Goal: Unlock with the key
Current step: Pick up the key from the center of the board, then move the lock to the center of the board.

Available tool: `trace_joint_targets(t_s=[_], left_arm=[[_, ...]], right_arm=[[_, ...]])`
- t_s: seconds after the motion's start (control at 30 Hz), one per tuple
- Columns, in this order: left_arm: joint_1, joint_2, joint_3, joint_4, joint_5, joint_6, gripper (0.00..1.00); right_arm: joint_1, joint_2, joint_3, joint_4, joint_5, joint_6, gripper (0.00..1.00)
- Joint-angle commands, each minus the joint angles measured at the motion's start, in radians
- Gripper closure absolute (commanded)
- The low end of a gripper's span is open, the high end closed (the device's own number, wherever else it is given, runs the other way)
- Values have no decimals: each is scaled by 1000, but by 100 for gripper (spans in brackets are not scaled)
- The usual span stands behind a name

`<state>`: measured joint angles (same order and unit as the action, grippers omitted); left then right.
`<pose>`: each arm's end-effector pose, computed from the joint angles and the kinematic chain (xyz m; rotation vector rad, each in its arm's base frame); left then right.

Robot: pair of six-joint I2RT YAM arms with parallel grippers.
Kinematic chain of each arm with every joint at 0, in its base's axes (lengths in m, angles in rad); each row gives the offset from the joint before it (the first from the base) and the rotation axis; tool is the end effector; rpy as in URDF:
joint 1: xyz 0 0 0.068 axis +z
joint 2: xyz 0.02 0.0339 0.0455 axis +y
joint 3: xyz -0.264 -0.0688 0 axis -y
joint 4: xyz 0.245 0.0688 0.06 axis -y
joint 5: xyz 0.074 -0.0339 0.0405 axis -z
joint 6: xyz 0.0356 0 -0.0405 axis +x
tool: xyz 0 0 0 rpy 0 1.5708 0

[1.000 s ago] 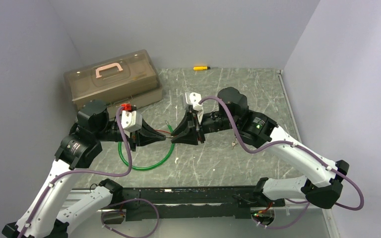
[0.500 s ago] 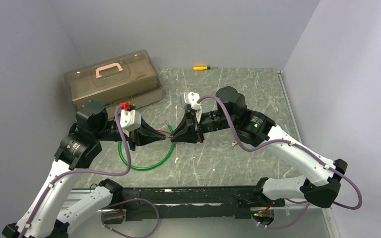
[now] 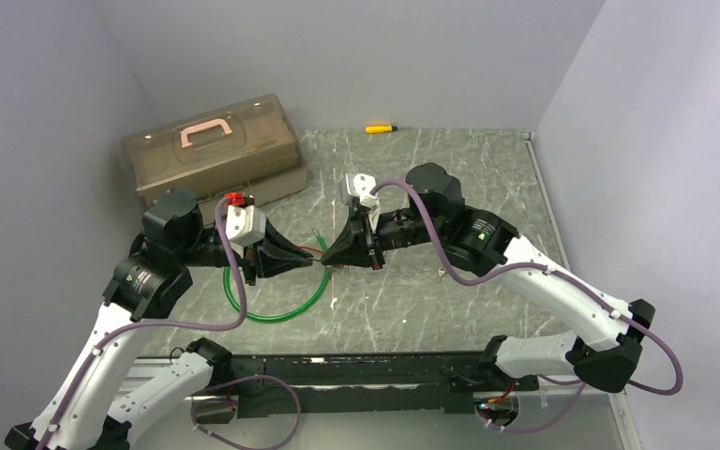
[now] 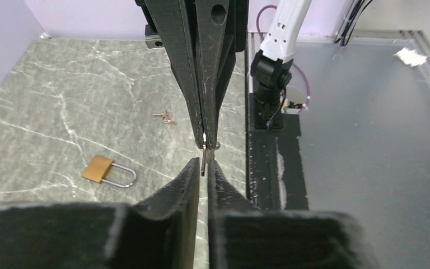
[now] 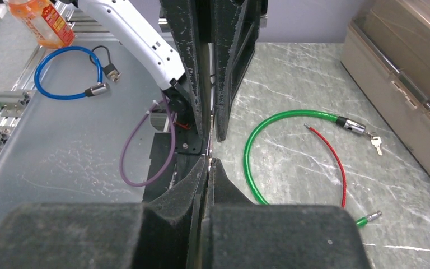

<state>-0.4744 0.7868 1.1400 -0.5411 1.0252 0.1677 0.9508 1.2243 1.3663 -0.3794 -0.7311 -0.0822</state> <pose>0.1049 -0.0881 0.4242 1.2346 1.3068 -1.1124 0.1329 0.2271 0.4322 -1.3995 1.3348 1.2561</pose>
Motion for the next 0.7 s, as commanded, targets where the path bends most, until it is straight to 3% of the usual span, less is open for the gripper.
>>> trace_joint_targets(t_s=[0.0, 0.03, 0.1, 0.13, 0.3, 0.37, 0.67], left_arm=[[8, -8, 3, 36, 7, -4, 69], [8, -5, 4, 19, -6, 9, 59], [8, 3, 8, -26, -53, 34, 23], [8, 9, 5, -43, -81, 43, 17], [8, 108, 0, -86, -253, 5, 7], [8, 170, -1, -82, -323, -33, 9], [-44, 479, -8, 84, -572, -200, 1]], right_arm=[[-17, -18, 6, 10, -6, 0, 100], [-28, -25, 2, 6, -4, 4, 100], [-70, -43, -24, 9, -12, 25, 100], [-94, -57, -42, 15, -20, 35, 100], [-219, -143, -158, 17, 30, 79, 100], [-246, -187, -207, 18, 93, 114, 100], [-307, -389, -281, -49, 359, 243, 100]])
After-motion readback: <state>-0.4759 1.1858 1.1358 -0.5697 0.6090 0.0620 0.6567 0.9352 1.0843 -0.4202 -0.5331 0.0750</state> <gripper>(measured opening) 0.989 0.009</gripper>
